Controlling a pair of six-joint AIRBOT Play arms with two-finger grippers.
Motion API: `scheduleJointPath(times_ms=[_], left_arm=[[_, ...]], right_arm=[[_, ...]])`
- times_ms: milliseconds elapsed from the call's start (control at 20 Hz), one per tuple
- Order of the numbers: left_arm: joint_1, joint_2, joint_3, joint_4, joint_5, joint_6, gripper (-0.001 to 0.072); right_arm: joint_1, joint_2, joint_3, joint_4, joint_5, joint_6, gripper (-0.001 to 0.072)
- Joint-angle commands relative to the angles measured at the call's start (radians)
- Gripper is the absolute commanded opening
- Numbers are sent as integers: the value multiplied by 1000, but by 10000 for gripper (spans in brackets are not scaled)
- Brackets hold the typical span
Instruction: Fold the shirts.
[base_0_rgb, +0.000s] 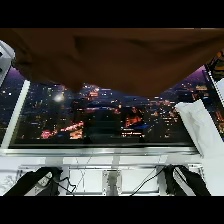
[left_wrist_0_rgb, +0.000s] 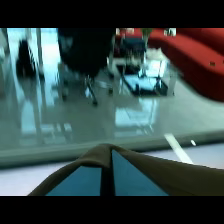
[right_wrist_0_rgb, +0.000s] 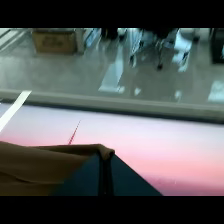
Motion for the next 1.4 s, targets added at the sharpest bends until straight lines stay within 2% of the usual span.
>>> scheduleJointPath(times_ms=[0, 200, 400, 650, 800, 950, 1100, 1200, 1350], left_arm=[[0, 96, 161, 66, -64, 26, 17], [0, 196, 162, 117, -140, 23, 17], [0, 187, 124, 127, -203, -22, 17], [0, 57, 18, 100, -340, -85, 17], [-3, -70, -125, -24, -376, -85, 17], [-62, -209, -324, -11, -308, -56, 17], [-107, -389, -466, 54, -160, -56, 18], [-106, -536, -475, 63, -93, -66, 17], [-104, -681, -473, 136, 85, -143, 17]], right_arm=[[-57, 55, 200, -23, 100, 19, 21], [-70, 78, 370, -14, 93, 46, 21], [-70, 62, 381, -14, 109, 62, 21], [-70, -23, 224, 69, 212, 63, 23], [-57, -100, 20, 96, 259, 40, 24], [8, -169, -228, 37, 189, -18, 23], [103, -273, -455, -26, -36, -24, 23], [151, -379, -536, -26, -172, -43, 22], [187, -531, -548, -28, -326, -47, 23]])
